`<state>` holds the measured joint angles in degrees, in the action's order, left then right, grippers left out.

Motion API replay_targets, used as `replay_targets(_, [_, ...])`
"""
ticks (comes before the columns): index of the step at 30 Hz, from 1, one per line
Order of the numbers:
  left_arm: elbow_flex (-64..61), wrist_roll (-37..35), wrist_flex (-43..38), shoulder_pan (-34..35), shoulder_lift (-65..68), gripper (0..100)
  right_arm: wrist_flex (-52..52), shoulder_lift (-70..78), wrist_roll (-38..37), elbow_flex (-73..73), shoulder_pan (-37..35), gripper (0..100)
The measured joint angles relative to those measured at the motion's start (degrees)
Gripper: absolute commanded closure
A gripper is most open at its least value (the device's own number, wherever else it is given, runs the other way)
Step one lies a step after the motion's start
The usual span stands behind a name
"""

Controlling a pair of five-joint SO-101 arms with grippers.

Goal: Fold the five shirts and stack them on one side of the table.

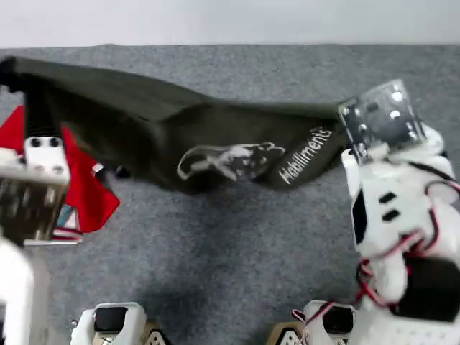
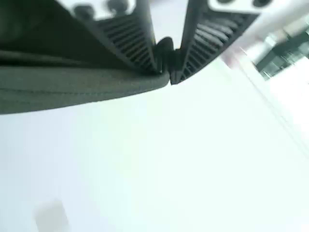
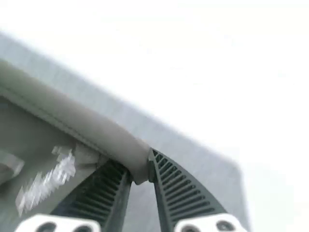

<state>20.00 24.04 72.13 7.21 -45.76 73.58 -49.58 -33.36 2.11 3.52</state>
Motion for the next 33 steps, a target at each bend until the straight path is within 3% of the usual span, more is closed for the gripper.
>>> replay_targets(9, [9.1,14.8,-3.8,0.1,-1.1,100,-10.0,-7.9,-7.0,0.0,0.0,99.0])
replay_targets(16, [16.1,18.5,-3.6,0.1,-1.1,100,-10.6,-12.6,-10.6,0.0,0.0,99.0])
replay_targets(24, [22.8,18.8,4.8,0.6,-1.1,100,-8.4,-17.6,-10.8,0.0,1.8,99.0])
replay_targets(33, [27.6,18.8,18.5,0.6,-1.2,100,4.0,-21.3,-10.8,0.1,5.5,99.0])
